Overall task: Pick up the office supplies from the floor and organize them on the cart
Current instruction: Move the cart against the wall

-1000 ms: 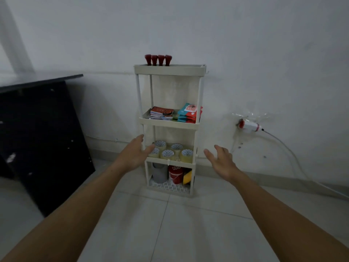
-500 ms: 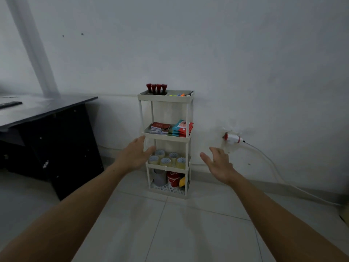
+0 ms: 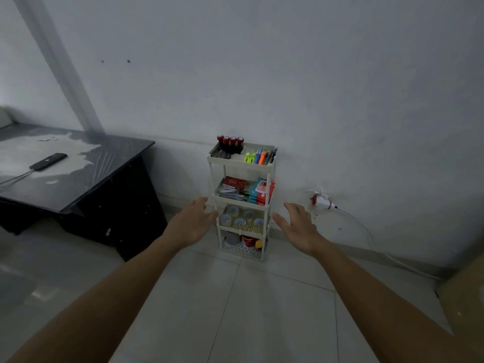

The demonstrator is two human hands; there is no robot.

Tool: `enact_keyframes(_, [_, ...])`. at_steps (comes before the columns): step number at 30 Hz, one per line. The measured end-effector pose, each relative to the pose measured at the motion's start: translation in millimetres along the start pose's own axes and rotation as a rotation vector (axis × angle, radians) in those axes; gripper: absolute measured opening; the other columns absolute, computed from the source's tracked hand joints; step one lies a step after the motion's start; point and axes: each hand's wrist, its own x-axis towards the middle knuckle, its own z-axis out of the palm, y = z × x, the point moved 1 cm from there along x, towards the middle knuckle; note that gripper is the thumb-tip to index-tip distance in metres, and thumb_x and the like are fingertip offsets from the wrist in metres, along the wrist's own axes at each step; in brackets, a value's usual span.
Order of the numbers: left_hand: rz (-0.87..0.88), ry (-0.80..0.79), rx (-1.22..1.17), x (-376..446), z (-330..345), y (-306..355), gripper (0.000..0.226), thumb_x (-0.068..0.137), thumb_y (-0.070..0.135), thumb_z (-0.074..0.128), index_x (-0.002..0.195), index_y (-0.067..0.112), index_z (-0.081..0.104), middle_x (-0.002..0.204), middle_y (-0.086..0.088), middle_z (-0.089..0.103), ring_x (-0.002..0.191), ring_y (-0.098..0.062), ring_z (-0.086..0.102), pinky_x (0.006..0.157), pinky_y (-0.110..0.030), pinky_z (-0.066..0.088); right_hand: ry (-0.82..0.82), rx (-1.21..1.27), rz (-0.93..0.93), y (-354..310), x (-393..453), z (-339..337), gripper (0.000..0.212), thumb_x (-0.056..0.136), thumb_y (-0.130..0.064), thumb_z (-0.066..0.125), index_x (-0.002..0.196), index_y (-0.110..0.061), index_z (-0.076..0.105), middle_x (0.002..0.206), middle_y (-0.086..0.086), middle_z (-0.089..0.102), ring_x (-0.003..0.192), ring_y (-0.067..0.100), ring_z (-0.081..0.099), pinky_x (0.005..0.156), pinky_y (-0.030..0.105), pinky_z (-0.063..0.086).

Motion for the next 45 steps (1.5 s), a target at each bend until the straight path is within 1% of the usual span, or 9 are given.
enact_keyframes(6, [-0.003, -0.056, 0.000, -19.2, -54.6, 40.5, 0.052, 0.100, 0.040, 0.048, 0.142, 0.009, 0.042, 0.124, -0.008, 0.061, 0.115, -0.024, 0.057, 0.101, -0.038, 0.044, -0.027, 0.086, 0.057, -32.0, -12.7, -54.3, 0.067, 0.100, -0.055, 0.039, 0.154, -0.016, 0.025, 0.161, 0.004, 0.021, 0.147, 0.025, 0.018, 0.116, 0.050, 0.022])
enact_keyframes(14, [0.022, -0.068, 0.034, -6.5, -77.5, 36.0, 0.039, 0.099, 0.040, 0.050, 0.128, 0.015, 0.055, 0.116, -0.004, 0.065, 0.100, -0.020, 0.060, 0.095, -0.038, 0.049, -0.049, 0.157, 0.112, -40.0, -9.9, -69.2, 0.071, 0.100, -0.055, 0.039, 0.156, -0.014, 0.022, 0.163, 0.007, 0.017, 0.149, 0.026, 0.016, 0.119, 0.046, 0.020])
enact_keyframes(20, [0.064, -0.073, 0.016, 46.8, -84.7, -1.3, 0.033, 0.098, 0.041, 0.051, 0.120, 0.018, 0.059, 0.108, 0.001, 0.064, 0.095, -0.018, 0.060, 0.090, -0.038, 0.051, -0.009, 0.201, 0.174, -50.4, 30.1, -62.8, 0.070, 0.101, -0.050, 0.043, 0.155, -0.011, 0.024, 0.162, 0.011, 0.018, 0.149, 0.026, 0.020, 0.121, 0.041, 0.019])
enact_keyframes(23, [0.099, -0.056, -0.027, 85.2, -89.7, -20.1, 0.032, 0.098, 0.038, 0.053, 0.119, 0.016, 0.061, 0.108, -0.002, 0.067, 0.092, -0.018, 0.062, 0.086, -0.038, 0.054, -0.001, 0.213, 0.194, -59.2, 54.1, -53.8, 0.070, 0.101, -0.051, 0.043, 0.156, -0.012, 0.023, 0.162, 0.010, 0.017, 0.149, 0.025, 0.020, 0.121, 0.041, 0.019])
enact_keyframes(29, [0.091, -0.131, -0.001, 156.3, -100.4, -54.2, 0.032, 0.097, 0.035, 0.056, 0.119, 0.014, 0.062, 0.110, -0.005, 0.066, 0.095, -0.021, 0.062, 0.086, -0.037, 0.052, 0.067, 0.278, 0.249, -70.4, 91.5, -37.0, 0.067, 0.102, -0.047, 0.044, 0.156, -0.013, 0.024, 0.163, 0.007, 0.019, 0.148, 0.023, 0.022, 0.117, 0.037, 0.020])
enact_keyframes(36, [0.136, -0.206, 0.037, 220.2, -93.5, -60.0, 0.026, 0.098, 0.031, 0.056, 0.116, 0.013, 0.063, 0.113, -0.007, 0.067, 0.094, -0.018, 0.059, 0.084, -0.034, 0.049, 0.112, 0.326, 0.333, -54.2, 128.2, -26.8, 0.066, 0.100, -0.052, 0.044, 0.154, -0.019, 0.028, 0.161, 0.002, 0.024, 0.146, 0.022, 0.028, 0.118, 0.043, 0.027])
enact_keyframes(41, [0.134, -0.214, 0.068, 274.0, -86.8, -50.6, 0.027, 0.099, 0.027, 0.054, 0.118, 0.011, 0.064, 0.114, -0.007, 0.066, 0.089, -0.015, 0.057, 0.080, -0.029, 0.044, 0.136, 0.390, 0.357, -39.6, 179.5, -29.2, 0.059, 0.102, -0.043, 0.046, 0.152, -0.015, 0.032, 0.157, 0.004, 0.033, 0.143, 0.021, 0.034, 0.109, 0.032, 0.029])
enact_keyframes(43, [0.116, -0.202, 0.038, 297.7, -83.5, -48.7, 0.026, 0.100, 0.026, 0.052, 0.116, 0.011, 0.064, 0.113, -0.006, 0.068, 0.090, -0.018, 0.061, 0.083, -0.033, 0.050, 0.135, 0.384, 0.338, -35.0, 204.5, -32.1, 0.052, 0.103, -0.036, 0.048, 0.149, -0.013, 0.038, 0.149, 0.004, 0.042, 0.137, 0.020, 0.041, 0.101, 0.028, 0.033])
enact_keyframes(45, [0.090, -0.202, 0.011, 319.3, -79.1, -46.9, 0.025, 0.101, 0.026, 0.049, 0.113, 0.011, 0.065, 0.110, -0.008, 0.070, 0.090, -0.021, 0.066, 0.084, -0.039, 0.055, 0.150, 0.390, 0.320, -30.4, 231.7, -37.7, 0.043, 0.103, -0.031, 0.050, 0.141, -0.013, 0.049, 0.138, 0.004, 0.054, 0.127, 0.020, 0.052, 0.094, 0.028, 0.039])
